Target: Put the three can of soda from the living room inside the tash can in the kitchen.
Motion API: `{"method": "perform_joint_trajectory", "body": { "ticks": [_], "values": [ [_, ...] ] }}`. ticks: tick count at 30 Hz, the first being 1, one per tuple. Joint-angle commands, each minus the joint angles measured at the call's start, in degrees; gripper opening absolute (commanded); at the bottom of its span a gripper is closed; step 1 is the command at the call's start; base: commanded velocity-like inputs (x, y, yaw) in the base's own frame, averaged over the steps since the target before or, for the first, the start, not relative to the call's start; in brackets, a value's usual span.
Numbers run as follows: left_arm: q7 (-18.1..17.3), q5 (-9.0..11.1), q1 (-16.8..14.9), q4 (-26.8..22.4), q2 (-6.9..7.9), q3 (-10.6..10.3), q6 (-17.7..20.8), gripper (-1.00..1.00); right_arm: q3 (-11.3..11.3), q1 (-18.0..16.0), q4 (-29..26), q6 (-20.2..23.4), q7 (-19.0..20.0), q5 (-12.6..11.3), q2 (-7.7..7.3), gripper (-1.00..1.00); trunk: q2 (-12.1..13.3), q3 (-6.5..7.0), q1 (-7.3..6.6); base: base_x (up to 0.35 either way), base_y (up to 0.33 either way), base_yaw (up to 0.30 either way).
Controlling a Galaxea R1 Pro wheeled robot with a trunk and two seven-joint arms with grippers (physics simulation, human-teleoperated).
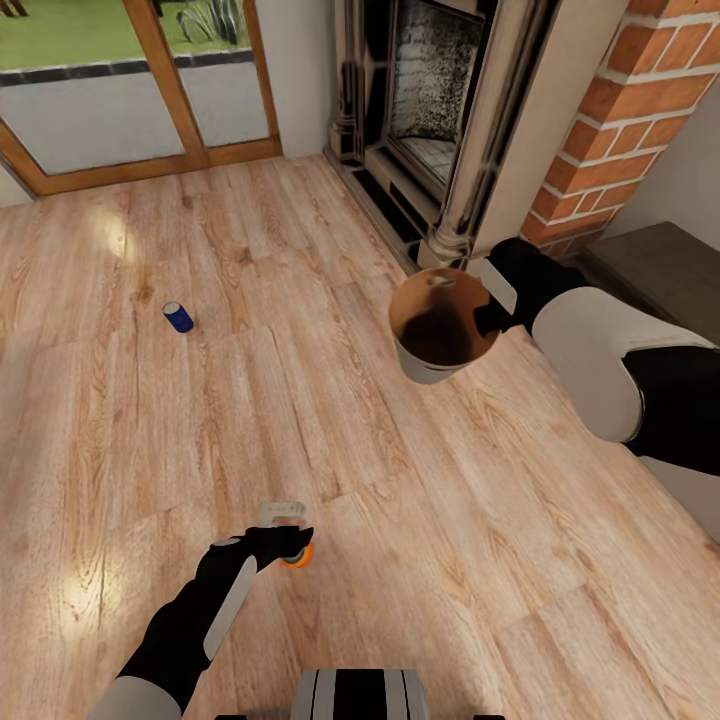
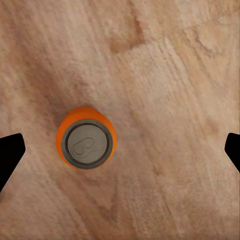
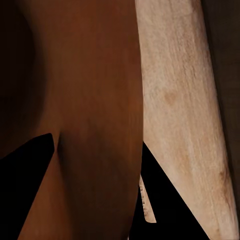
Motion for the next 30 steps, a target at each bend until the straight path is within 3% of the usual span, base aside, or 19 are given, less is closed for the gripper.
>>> {"method": "perform_joint_trajectory", "body": {
  "ticks": [1, 23, 30],
  "values": [
    [-0.01, 0.0, 0.0, -0.01, 0.0, 0.0, 0.0, 1.0, -0.17, -0.03, -0.02, 0.0, 0.0, -0.04, 0.03, -1.0, 0.0, 0.01, -0.01, 0.0, 0.0, 0.0],
    [-0.03, 0.01, 0.01, 0.01, -0.07, 0.0, 0.08, 1.0, -0.02, -0.03, 1.44, 0.0, 0.09, -0.22, 0.53, -1.0, 0.0, -0.68, -0.01, 0.0, 0.0, 0.0],
    [-0.03, 0.01, 0.01, 0.02, -0.09, 0.0, 0.08, 1.0, 0.03, -0.08, 1.4, 0.0, 0.08, -0.14, 0.64, -1.0, -2.81, -2.56, 1.53, 0.0, 0.0, 0.0]
  ]
}}
